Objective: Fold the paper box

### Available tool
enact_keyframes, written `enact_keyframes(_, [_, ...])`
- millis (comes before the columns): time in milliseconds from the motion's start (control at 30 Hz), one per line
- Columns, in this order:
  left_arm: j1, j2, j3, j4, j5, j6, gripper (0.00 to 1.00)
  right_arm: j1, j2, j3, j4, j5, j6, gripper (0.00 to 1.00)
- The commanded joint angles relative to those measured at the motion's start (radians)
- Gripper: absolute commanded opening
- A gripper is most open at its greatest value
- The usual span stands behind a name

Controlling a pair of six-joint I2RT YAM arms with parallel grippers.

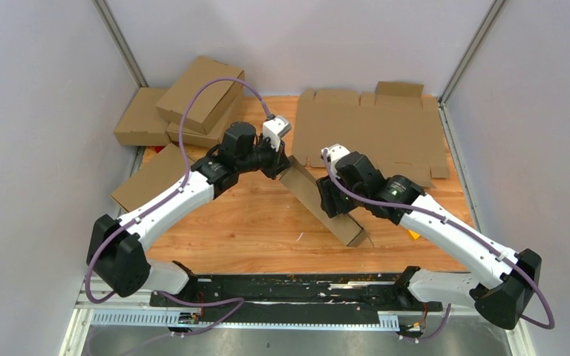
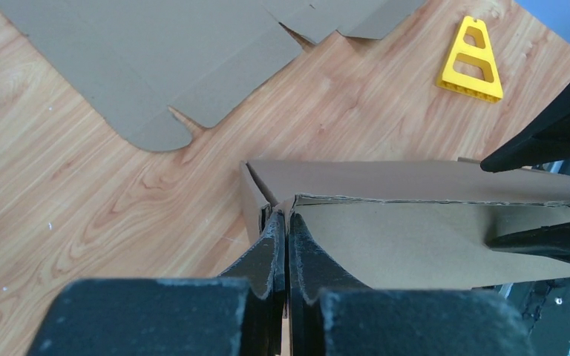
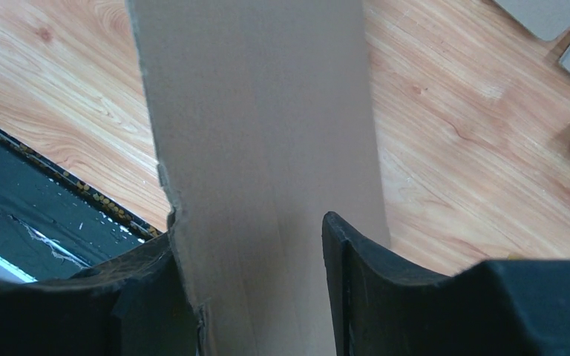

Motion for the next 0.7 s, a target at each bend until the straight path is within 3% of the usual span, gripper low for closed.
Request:
enact_keyframes(0, [-0.018,-0.005,0.005,0.069,-0.01,-0.049,0.0,-0.056,0.01,-0.032,0.008,0.004,-0.026,0.53])
enact_keyframes(667, [-0.043,0.126,-0.162,0.546,-0.077,-0.025,0.0,-0.26,0.016,-0.045,0.039,-0.218,-0.046,0.52])
